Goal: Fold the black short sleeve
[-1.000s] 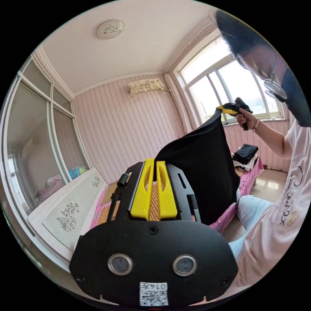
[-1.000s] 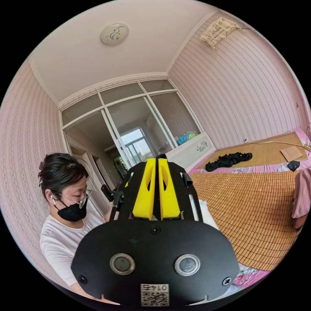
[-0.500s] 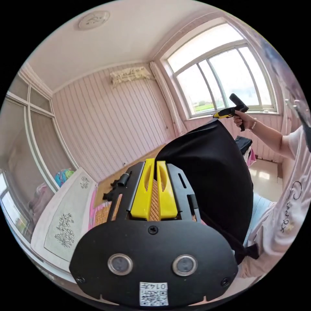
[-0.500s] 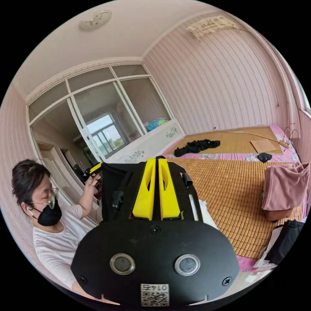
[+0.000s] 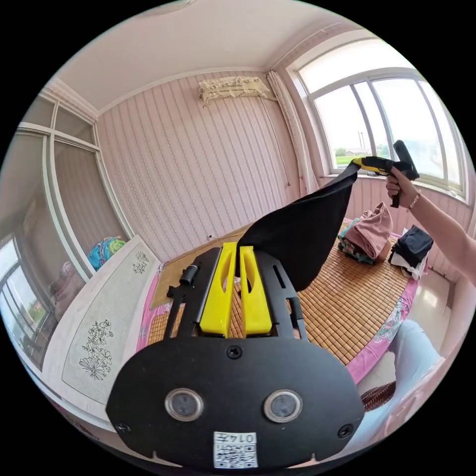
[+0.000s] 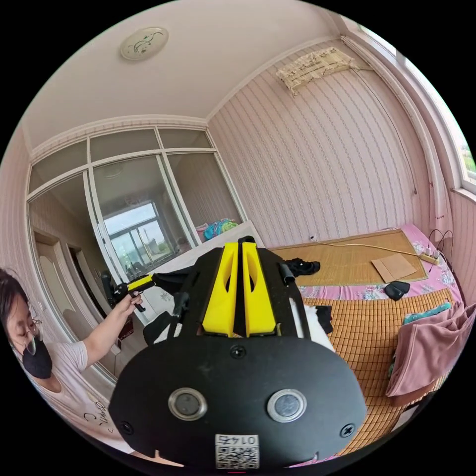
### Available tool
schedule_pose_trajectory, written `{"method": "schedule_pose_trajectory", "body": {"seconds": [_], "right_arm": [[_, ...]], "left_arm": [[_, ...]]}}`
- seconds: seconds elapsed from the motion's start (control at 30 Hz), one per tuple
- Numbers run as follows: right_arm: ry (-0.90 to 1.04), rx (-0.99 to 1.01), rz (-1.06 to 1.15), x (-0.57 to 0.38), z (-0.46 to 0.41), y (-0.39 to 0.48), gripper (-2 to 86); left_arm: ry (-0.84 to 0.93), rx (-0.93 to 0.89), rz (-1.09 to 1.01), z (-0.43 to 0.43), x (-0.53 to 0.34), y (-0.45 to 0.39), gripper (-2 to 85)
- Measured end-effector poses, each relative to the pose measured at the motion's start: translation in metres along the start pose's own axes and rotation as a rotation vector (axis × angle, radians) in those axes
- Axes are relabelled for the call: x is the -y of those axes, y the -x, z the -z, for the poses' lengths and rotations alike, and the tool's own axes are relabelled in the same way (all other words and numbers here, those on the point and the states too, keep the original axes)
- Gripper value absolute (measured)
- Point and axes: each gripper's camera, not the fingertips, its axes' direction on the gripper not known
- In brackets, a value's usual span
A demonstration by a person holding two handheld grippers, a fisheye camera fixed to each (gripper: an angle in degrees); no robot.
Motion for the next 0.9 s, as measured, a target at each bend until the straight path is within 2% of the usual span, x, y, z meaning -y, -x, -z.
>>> {"method": "schedule_pose_trajectory", "body": {"seconds": [0.13,0.27,0.37,0.6,0.9], "right_arm": [[0.14,-0.063,-0.089,-0.07,-0.023,-0.048,0.6],[0.35,-0.143,-0.344,-0.172,-0.06,-0.124,0.6],[0.43,-0.135,-0.528,-0.237,-0.071,-0.165,0.6],[0.576,-0.122,-0.735,-0.315,-0.07,-0.198,0.6],[0.756,-0.184,-0.687,-0.312,-0.084,-0.206,0.6]], "left_arm": [[0.201,-0.074,-0.076,-0.092,-0.079,-0.03,-0.7],[0.414,-0.187,-0.083,-0.188,-0.178,-0.07,-0.6],[0.559,-0.264,-0.066,-0.237,-0.242,-0.089,-0.6],[0.71,-0.414,-0.035,-0.271,-0.312,-0.1,-0.5],[0.812,-0.417,0.086,-0.274,-0.336,-0.06,1.1]]}}
